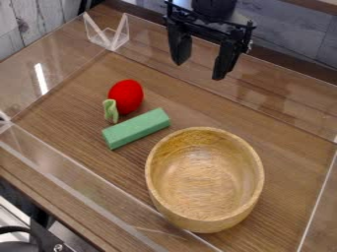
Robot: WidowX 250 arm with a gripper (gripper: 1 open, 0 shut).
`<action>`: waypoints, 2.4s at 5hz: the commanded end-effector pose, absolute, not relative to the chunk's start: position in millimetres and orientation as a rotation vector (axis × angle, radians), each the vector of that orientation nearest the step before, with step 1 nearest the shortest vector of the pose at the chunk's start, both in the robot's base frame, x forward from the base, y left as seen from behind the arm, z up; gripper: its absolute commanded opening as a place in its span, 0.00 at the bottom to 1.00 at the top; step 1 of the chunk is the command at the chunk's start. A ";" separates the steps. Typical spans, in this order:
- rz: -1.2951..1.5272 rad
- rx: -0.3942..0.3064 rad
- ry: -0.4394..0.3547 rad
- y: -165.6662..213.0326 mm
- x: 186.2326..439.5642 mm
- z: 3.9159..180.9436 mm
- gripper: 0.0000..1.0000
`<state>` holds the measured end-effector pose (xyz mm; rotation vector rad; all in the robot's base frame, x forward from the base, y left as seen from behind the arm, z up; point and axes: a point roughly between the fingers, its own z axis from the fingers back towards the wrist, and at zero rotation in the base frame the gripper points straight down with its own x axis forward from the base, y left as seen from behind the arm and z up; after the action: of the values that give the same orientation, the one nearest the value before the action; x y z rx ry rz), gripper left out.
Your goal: Move the red fruit to the right
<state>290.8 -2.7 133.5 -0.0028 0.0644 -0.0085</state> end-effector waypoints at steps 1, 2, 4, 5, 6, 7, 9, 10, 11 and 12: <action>0.036 -0.006 0.090 6.5 287.5 118.8 1.00; 0.051 -0.004 0.089 34.4 280.2 121.4 1.00; 0.089 -0.017 0.025 87.5 268.8 127.7 1.00; 0.129 -0.020 -0.007 94.9 270.9 119.0 1.00; 0.141 -0.025 -0.018 94.8 273.3 108.4 1.00; 0.149 -0.029 -0.027 94.3 276.5 97.9 1.00; 0.162 -0.021 -0.045 97.2 292.2 73.8 1.00; 0.157 -0.007 -0.050 101.0 303.7 64.5 1.00; 0.178 -0.002 -0.056 108.2 308.8 58.5 1.00; 0.195 -0.002 -0.057 114.4 311.1 53.4 1.00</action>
<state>301.5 109.4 40.9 -0.0184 -0.0050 0.1954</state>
